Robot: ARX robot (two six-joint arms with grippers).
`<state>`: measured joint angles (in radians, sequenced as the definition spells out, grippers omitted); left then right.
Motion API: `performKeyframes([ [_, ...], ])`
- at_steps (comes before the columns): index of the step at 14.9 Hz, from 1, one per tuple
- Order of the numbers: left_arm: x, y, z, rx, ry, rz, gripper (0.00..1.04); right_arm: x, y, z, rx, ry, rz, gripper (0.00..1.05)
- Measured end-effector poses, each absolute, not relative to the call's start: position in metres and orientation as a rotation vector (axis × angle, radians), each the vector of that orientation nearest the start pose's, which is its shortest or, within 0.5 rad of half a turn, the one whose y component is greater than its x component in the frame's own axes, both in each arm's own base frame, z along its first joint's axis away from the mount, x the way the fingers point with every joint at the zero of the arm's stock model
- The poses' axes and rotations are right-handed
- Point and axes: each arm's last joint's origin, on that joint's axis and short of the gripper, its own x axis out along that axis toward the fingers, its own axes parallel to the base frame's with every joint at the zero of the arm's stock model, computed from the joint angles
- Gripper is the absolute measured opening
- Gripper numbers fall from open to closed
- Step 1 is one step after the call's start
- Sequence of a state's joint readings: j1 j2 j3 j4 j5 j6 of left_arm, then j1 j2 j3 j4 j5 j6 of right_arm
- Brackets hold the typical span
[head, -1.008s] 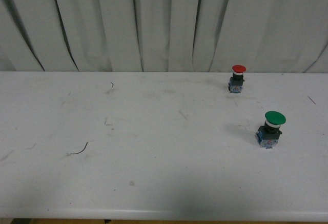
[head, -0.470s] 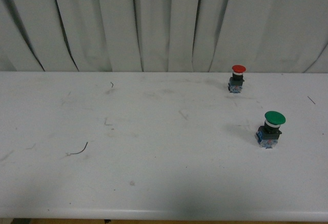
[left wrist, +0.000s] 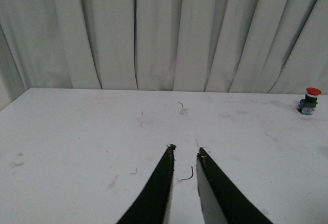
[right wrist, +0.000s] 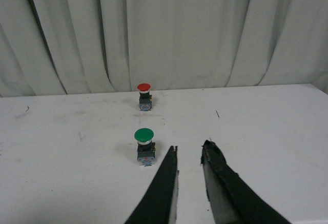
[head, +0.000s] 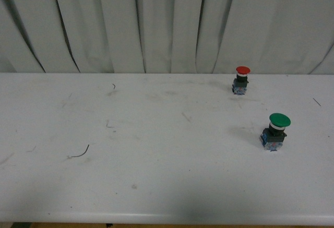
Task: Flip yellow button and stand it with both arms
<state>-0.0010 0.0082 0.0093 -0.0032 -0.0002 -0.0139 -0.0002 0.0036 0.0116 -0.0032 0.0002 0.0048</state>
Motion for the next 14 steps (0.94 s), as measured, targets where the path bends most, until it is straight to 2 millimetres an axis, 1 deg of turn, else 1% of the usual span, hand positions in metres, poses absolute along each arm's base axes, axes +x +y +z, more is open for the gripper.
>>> performKeyframes([
  [1,0.0976,-0.0001,0.1657,-0.014,0.002,-0.001,0.27,0.0972,0.0,0.1668,0.005,-0.004,0.0,0.26],
  [3,0.0976,-0.0001,0.1657,-0.014,0.002,-0.001,0.53,0.0972,0.0,0.1668,0.005,-0.004,0.0,0.5],
  [7,0.0976,-0.0001,0.1657,-0.014,0.002,-0.001,0.99,0.0972,0.0,0.1668,0.005,-0.004,0.0,0.99],
  [8,0.0976,-0.0001,0.1657,-0.013,0.002,-0.001,0.98,0.0972,0.0,0.1668,0.005,-0.004,0.0,0.98],
  [14,0.0976,-0.0001,0.1657,-0.013,0.002,-0.001,0.98,0.0972,0.0,0.1668,0.005,-0.004,0.0,0.98],
])
